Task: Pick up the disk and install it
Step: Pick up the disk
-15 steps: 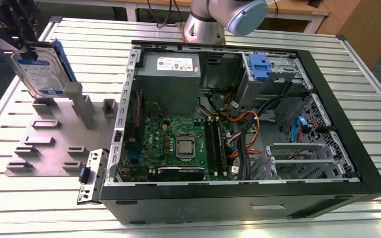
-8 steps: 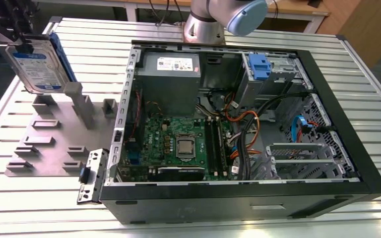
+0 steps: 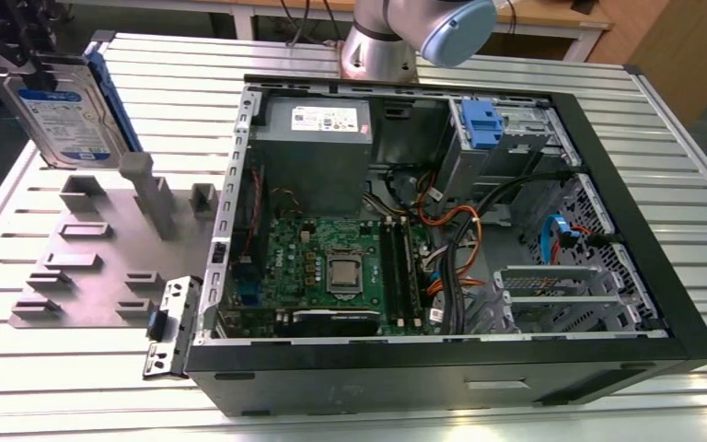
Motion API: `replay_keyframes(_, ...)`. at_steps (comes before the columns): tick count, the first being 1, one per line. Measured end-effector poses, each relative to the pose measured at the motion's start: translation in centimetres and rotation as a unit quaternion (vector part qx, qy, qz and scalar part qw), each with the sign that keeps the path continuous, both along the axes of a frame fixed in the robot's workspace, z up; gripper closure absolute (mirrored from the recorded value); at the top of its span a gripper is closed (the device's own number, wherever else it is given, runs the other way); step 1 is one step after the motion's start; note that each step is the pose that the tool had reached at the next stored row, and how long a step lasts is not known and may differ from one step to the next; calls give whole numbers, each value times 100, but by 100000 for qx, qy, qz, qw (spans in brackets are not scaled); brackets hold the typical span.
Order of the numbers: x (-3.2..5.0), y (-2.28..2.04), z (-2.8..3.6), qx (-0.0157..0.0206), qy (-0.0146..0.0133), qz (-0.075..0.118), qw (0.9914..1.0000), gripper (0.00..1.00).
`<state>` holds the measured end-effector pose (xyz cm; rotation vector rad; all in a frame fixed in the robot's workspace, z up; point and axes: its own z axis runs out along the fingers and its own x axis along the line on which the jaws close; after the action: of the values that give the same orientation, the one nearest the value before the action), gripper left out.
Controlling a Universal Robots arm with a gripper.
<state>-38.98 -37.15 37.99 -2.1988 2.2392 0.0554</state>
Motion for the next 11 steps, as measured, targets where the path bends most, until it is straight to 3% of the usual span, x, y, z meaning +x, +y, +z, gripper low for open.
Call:
replay_keyframes(6, 0, 0, 1, 0, 6, -1, 100000, 65)
replay_keyframes(11, 0, 0, 44, 1, 5, -1, 100000, 65)
